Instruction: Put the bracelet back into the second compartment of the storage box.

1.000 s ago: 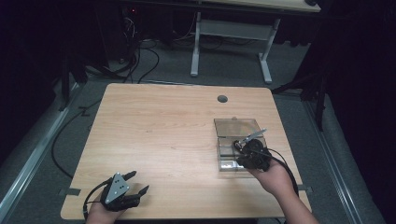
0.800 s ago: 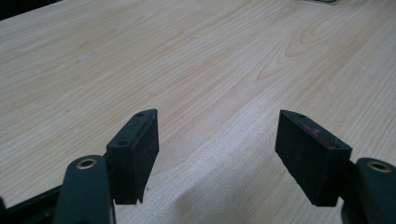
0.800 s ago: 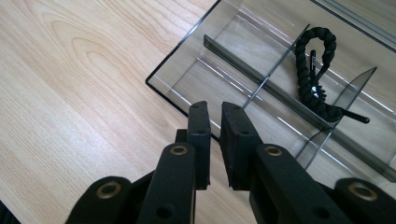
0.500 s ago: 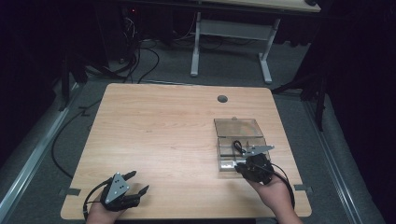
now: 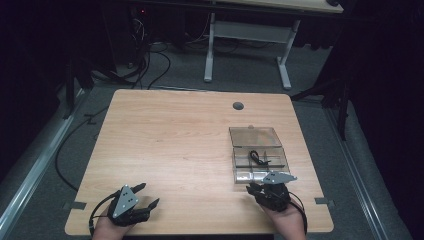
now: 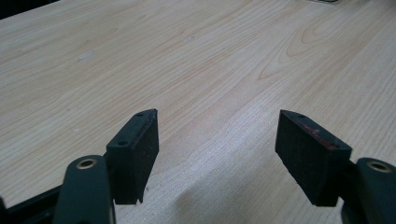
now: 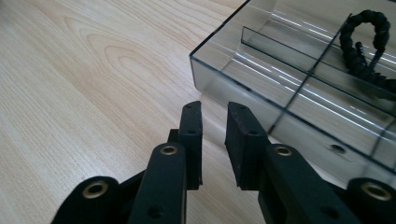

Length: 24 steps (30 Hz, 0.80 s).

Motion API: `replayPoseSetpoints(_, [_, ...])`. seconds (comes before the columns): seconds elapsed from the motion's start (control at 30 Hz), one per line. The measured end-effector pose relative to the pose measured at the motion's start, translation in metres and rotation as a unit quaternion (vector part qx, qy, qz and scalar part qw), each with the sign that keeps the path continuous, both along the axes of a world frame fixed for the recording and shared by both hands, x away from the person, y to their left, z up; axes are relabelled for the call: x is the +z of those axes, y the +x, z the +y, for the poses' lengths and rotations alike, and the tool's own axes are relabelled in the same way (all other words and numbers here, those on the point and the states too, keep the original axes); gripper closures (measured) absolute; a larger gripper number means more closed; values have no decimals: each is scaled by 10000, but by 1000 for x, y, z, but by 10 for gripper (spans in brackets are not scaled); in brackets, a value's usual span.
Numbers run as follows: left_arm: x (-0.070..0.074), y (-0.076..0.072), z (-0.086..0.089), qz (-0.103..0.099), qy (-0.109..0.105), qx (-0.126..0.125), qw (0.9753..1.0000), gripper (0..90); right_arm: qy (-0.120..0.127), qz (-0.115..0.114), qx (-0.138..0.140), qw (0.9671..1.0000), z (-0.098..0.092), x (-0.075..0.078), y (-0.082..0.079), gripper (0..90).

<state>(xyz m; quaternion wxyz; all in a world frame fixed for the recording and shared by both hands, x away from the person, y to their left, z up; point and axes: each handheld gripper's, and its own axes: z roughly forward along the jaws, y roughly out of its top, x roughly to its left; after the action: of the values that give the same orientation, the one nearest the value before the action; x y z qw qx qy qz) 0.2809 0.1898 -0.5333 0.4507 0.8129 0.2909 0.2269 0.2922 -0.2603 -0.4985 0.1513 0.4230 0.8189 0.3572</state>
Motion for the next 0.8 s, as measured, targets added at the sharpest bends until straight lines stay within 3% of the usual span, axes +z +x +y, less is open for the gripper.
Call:
replayPoseSetpoints(0.33, [0,0,0,6,21,-7,10000,309,361,-371,-1,9987,8,-30,-7,652])
replayPoseSetpoints(0.5, [0,0,-1,16,50,-9,10000,311,500,-369,-103,9980,6,-31,-8,631])
replayPoseSetpoints(0.8, [0,0,-1,16,52,19,10000,310,403,-387,-87,9984,8,-31,-9,621])
